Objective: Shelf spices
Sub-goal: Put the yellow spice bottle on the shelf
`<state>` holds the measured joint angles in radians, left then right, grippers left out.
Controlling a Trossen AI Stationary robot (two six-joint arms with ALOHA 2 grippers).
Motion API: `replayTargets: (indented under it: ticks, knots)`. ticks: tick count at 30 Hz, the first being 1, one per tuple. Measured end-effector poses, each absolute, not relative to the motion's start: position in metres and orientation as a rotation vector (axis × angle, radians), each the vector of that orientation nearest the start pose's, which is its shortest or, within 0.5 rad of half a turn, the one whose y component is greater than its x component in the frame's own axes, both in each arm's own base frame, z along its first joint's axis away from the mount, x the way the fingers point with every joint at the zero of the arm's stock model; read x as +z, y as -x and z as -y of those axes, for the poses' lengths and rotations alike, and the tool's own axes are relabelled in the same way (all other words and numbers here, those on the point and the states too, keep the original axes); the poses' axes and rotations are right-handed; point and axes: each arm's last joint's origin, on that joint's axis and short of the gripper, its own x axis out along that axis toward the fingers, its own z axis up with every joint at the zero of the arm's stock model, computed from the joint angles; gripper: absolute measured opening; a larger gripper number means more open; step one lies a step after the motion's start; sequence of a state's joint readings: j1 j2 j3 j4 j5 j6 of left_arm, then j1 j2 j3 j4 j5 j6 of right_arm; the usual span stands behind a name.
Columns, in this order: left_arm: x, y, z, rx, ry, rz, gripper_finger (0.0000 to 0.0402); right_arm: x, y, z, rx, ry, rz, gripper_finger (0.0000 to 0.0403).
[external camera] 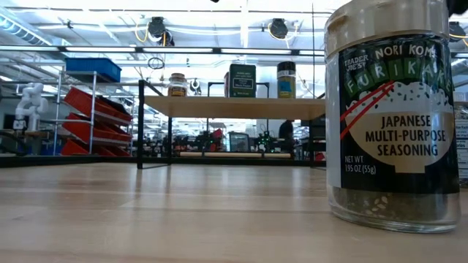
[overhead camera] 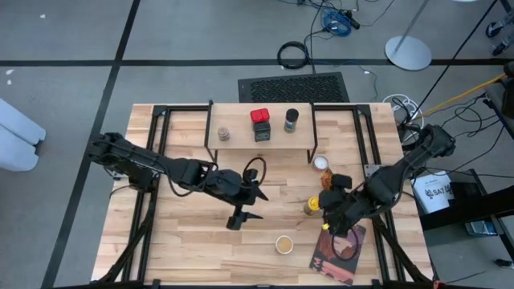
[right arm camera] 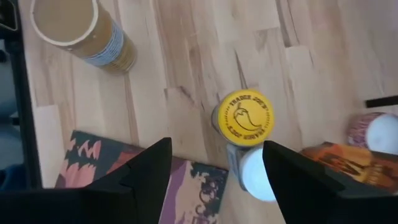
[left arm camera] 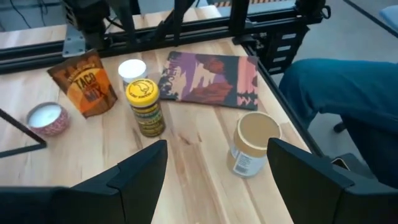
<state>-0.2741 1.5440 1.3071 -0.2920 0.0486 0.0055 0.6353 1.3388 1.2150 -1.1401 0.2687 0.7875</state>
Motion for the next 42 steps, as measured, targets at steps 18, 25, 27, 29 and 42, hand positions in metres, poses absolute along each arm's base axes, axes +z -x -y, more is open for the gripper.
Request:
replayTargets:
  ticks: [18, 25, 27, 29, 42]
  knots:
    - [0.285, -0.355, 0.155, -0.349, -0.098, -0.495, 0.0294, 0.28, -0.198, -0.14, -0.159, -0.083, -1.106, 0.024]
    - [0.263, -0.37, 0.163, -0.34, -0.099, -0.484, 0.0334, 0.279, -0.2, -0.137, -0.175, -0.097, -1.108, 0.024]
    - [0.259, -0.374, 0.165, -0.339, -0.097, -0.474, 0.0343, 0.279, -0.201, -0.137, -0.177, -0.1, -1.109, 0.024]
    - [0.256, -0.375, 0.165, -0.337, -0.099, -0.481, 0.0347, 0.279, -0.202, -0.135, -0.182, -0.107, -1.112, 0.0244]
    - [0.252, -0.378, 0.166, -0.291, -0.084, -0.479, 0.0348, 0.267, -0.216, -0.121, -0.203, -0.048, -1.157, 0.031]
